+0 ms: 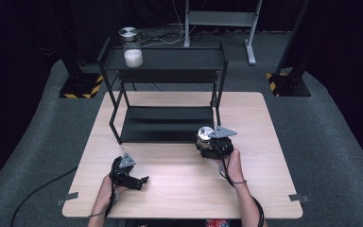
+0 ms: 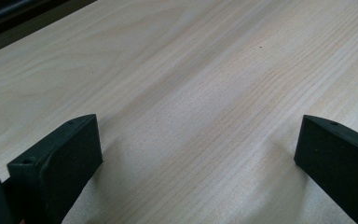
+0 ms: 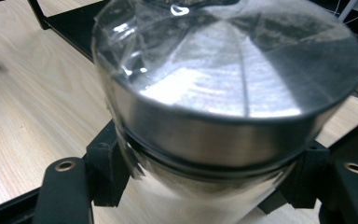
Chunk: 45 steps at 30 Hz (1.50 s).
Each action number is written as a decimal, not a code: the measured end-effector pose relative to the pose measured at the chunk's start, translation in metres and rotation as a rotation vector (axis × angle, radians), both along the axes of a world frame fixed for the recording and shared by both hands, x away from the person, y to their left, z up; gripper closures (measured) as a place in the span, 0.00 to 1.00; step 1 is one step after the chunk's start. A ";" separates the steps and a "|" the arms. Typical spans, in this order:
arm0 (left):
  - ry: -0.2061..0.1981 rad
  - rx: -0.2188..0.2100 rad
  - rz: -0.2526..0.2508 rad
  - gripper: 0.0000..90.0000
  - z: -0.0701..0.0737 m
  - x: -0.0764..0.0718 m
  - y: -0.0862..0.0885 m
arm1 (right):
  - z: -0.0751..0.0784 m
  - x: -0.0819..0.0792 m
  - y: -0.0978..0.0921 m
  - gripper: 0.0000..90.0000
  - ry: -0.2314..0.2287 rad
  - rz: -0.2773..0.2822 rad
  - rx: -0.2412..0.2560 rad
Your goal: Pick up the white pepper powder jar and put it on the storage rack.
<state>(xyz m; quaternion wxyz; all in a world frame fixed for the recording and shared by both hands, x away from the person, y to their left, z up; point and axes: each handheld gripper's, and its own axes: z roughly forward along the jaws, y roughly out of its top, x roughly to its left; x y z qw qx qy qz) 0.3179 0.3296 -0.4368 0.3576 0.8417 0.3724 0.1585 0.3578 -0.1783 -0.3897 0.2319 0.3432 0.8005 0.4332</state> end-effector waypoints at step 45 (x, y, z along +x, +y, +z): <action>-0.002 0.001 0.000 0.00 0.000 -0.001 0.000 | 0.052 0.031 0.009 0.33 -0.068 0.002 0.009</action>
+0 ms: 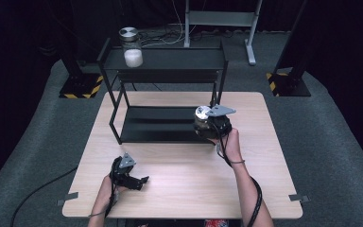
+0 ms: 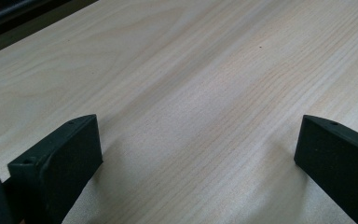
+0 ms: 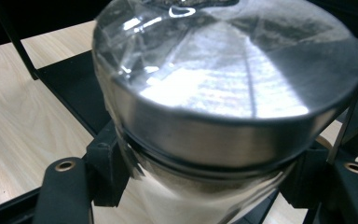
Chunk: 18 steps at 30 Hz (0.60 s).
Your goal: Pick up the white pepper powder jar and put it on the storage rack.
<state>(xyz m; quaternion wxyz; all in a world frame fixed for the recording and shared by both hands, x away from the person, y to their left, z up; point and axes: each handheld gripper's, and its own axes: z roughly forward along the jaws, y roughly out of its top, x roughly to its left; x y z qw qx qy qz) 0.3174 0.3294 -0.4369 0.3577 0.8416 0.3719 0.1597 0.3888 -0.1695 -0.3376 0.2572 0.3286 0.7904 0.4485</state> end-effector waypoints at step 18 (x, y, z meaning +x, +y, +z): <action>0.001 -0.001 0.000 0.00 0.000 0.000 0.000 | 0.025 0.013 -0.002 0.33 -0.020 -0.011 0.007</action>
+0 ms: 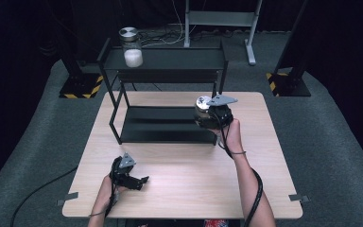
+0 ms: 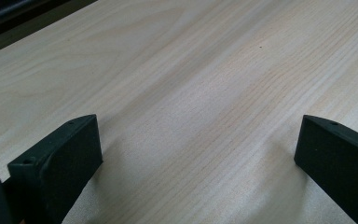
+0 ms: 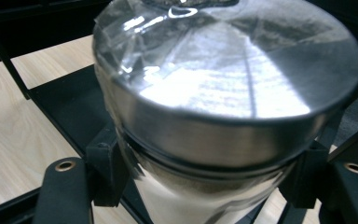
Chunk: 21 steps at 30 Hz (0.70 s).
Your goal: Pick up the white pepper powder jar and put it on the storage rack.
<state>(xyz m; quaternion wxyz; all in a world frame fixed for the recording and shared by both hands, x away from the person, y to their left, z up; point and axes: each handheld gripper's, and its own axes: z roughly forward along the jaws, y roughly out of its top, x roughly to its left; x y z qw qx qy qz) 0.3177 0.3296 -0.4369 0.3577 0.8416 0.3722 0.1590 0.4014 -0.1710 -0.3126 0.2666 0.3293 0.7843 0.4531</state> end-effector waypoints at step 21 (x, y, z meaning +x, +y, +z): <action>0.001 -0.001 0.000 0.00 0.000 0.000 0.000 | 0.030 0.005 -0.002 0.33 -0.024 0.000 0.009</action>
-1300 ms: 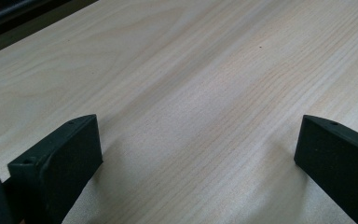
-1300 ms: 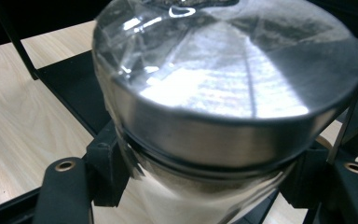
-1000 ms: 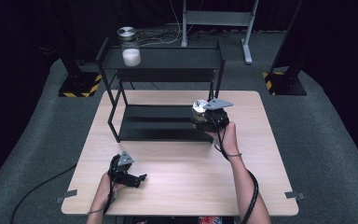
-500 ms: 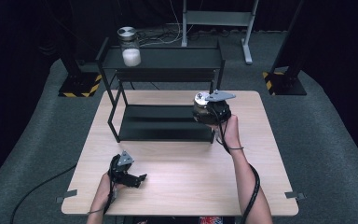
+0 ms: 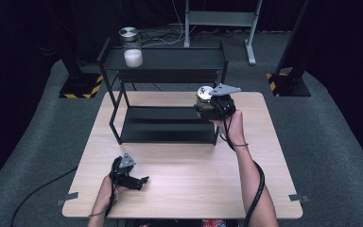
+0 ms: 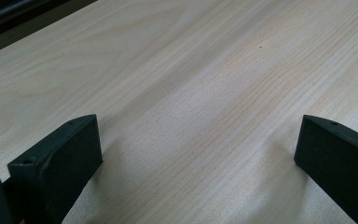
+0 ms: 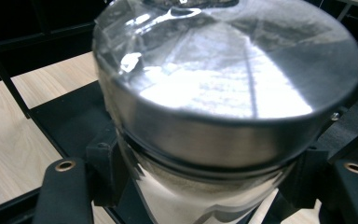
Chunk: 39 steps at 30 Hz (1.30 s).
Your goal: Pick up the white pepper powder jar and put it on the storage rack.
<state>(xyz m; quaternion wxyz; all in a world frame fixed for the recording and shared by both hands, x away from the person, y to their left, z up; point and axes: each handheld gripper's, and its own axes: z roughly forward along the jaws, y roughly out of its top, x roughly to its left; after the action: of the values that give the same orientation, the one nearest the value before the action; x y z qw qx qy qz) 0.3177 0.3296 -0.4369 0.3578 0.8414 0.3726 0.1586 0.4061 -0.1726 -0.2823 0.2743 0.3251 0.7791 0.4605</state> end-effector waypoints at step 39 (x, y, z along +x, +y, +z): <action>0.001 0.001 0.000 0.00 0.000 0.000 0.000 | 0.068 -0.002 -0.011 0.34 -0.031 0.050 0.019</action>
<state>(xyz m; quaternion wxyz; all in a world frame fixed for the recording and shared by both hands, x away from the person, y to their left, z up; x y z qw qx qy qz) 0.3179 0.3296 -0.4368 0.3574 0.8416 0.3726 0.1584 0.4041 -0.1831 -0.2147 0.2716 0.3010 0.7781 0.4797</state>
